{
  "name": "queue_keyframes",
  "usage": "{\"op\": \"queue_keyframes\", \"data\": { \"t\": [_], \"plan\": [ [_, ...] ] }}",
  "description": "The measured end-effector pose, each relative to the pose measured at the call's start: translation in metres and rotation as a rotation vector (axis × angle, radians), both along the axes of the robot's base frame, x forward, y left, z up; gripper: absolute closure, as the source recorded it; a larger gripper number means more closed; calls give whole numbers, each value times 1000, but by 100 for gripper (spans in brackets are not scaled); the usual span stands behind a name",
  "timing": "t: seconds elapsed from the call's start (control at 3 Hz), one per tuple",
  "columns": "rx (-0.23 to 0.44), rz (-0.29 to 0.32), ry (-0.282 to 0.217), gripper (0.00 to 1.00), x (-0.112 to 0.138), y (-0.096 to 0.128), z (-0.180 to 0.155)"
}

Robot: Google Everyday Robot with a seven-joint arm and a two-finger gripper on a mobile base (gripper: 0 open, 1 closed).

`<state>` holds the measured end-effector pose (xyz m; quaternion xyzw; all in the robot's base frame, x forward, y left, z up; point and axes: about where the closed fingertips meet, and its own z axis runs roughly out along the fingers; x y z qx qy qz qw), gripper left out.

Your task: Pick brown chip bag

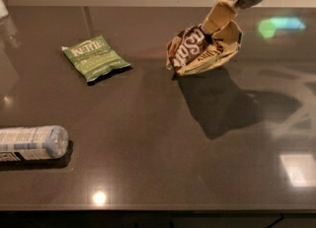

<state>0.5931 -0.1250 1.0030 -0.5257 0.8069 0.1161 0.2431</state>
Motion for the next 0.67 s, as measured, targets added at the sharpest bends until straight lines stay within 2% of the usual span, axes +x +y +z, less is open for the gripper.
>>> {"op": "queue_keyframes", "data": {
  "t": [0.33, 0.67],
  "plan": [
    [32, 43, -83, 100, -11, 2, 47],
    [32, 43, -83, 100, -11, 3, 47]
  ]
}}
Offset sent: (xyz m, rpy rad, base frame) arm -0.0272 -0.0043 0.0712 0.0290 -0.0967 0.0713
